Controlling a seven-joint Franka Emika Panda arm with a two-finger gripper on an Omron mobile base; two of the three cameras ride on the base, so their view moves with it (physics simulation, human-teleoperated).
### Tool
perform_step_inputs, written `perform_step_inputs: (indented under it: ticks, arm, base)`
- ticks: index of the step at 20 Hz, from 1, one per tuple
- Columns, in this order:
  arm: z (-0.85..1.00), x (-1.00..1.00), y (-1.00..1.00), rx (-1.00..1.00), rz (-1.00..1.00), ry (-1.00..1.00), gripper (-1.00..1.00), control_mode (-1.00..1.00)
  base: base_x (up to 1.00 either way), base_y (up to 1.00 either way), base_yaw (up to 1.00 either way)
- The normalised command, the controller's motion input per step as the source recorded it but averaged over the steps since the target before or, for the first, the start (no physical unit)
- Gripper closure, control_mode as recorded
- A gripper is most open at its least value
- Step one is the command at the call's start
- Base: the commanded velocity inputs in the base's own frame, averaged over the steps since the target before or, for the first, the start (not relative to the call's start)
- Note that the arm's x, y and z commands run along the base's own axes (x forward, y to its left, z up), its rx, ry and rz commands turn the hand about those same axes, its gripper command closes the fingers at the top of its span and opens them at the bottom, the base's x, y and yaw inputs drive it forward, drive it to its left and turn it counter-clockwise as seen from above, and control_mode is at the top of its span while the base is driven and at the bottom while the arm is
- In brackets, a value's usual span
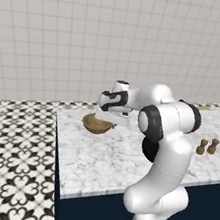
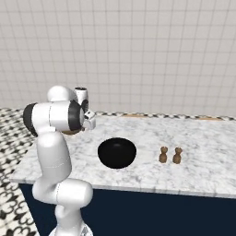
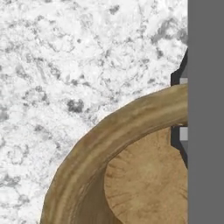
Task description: Pick up the bowls on the counter and stack them on top of one another in the open cabinet. Place the smaller bowl on top of the larger bowl.
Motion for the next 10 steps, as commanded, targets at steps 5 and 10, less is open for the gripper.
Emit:
perform_step_inputs:
  ticks: [5, 10]
  arm:
    - [0.73, -0.51, -0.91, 0.12, -0.13, -0.06, 1.0, -1.0]
    - [0.75, -0.69, -1.0, 0.08, -0.17, 0.0, 1.0, -1.0]
  base:
    - [0.0, 0.0, 0.0]
    - [0.0, 0.0, 0.0]
